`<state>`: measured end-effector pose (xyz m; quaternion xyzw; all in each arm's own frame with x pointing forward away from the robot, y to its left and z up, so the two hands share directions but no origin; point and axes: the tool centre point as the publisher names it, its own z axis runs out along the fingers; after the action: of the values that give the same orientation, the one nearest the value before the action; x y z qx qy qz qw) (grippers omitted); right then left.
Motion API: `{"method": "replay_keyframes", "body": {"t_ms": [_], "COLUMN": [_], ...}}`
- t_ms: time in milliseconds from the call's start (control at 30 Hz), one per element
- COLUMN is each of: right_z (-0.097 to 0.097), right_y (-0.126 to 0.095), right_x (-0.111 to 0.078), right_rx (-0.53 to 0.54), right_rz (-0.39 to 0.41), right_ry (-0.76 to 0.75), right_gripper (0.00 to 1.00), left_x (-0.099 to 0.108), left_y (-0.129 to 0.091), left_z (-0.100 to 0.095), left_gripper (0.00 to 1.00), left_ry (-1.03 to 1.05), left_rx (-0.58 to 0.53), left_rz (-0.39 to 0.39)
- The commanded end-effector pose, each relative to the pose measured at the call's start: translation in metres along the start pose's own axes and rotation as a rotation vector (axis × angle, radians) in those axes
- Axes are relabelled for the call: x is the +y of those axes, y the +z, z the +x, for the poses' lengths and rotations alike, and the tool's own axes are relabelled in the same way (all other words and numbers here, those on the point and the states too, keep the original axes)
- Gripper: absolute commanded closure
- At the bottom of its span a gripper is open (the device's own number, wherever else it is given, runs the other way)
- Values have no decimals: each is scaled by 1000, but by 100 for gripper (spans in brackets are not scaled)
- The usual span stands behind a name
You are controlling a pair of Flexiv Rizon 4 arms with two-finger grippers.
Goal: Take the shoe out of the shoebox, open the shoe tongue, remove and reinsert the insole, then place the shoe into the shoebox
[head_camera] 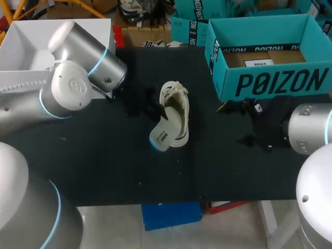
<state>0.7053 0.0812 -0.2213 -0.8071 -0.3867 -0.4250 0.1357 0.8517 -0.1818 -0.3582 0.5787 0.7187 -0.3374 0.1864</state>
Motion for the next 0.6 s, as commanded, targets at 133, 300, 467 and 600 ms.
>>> {"method": "replay_keyframes", "body": {"t_ms": [133, 300, 467, 600], "right_z": [-6, -6, -6, -6], "right_y": [1, 1, 1, 1], "right_x": [-7, -7, -7, -7], "right_rx": [12, 12, 12, 12], "right_rz": [-155, -155, -155, -155], "right_ry": [15, 15, 15, 15], "right_gripper": [0, 0, 0, 0], "left_x": [6, 11, 15, 17], "left_y": [8, 7, 9, 14], "left_z": [-7, -14, -17, -16], "left_gripper": [100, 100, 100, 100], "left_ry": [51, 73, 79, 81], "left_rx": [53, 70, 81, 92], "left_rz": [-35, -49, -53, -46]}}
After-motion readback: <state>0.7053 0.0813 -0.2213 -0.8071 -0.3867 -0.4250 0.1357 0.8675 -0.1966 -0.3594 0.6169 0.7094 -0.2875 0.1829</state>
